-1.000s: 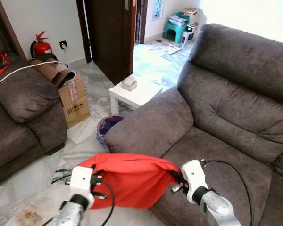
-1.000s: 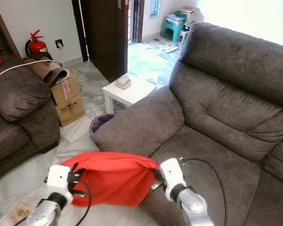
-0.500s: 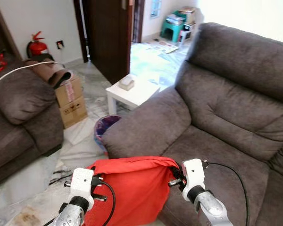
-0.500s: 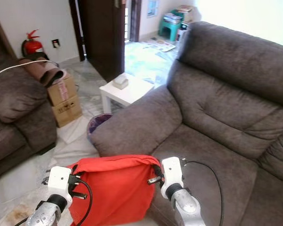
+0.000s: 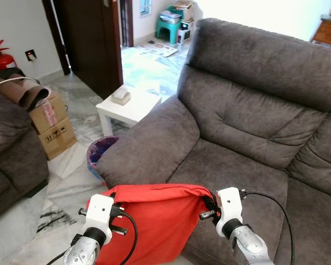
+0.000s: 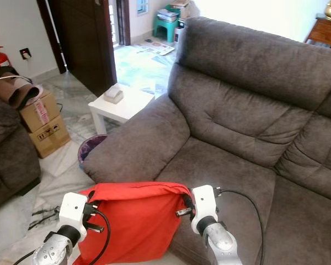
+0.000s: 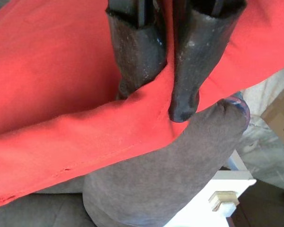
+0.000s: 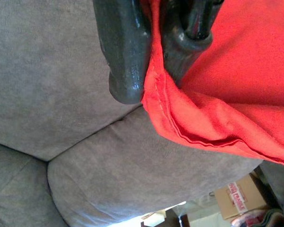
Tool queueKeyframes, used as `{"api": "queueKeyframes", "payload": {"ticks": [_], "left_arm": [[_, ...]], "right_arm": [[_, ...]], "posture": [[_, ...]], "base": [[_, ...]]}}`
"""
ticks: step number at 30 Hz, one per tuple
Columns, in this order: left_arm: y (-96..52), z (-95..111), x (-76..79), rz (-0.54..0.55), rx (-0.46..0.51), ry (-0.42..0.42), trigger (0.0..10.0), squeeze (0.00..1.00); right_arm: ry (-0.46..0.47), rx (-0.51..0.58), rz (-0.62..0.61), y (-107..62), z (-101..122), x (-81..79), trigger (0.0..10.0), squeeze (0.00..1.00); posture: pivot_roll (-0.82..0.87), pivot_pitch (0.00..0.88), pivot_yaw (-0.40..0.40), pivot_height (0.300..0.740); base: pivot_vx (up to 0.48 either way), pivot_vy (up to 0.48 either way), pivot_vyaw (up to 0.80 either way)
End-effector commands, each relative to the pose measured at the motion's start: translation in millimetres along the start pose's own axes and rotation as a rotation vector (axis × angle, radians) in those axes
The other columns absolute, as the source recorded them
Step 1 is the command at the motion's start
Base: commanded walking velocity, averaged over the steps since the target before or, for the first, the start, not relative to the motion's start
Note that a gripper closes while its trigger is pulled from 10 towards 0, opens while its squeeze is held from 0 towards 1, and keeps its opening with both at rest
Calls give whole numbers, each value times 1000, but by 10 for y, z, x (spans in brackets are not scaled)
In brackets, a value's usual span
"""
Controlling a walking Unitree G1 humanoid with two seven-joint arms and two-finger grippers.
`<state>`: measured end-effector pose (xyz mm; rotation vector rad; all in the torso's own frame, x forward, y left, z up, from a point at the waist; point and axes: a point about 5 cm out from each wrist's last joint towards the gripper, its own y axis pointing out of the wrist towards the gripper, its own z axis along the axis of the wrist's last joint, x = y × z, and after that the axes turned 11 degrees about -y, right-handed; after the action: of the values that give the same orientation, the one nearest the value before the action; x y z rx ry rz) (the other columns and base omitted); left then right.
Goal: Move the pillow to the sofa from floor
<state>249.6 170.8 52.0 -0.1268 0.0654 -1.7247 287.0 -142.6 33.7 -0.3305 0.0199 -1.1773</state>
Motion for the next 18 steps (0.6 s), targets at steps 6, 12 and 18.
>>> {"api": "queueKeyframes", "payload": {"ticks": [6,12,18], "left_arm": [[63,197,-28,-7,96,-6,10000,0],[53,218,-72,10,106,-18,10000,0],[45,210,-69,18,108,-28,10000,0]], "right_arm": [[-42,39,-60,-12,76,153,10000,0],[-34,38,-63,-21,70,158,10000,0],[-40,41,-61,-9,80,169,10000,0]], "posture": [[139,51,-29,740],[141,64,-32,740],[144,73,-40,740]], "base": [[0,-123,-800],[0,0,-800],[0,0,-800]]}}
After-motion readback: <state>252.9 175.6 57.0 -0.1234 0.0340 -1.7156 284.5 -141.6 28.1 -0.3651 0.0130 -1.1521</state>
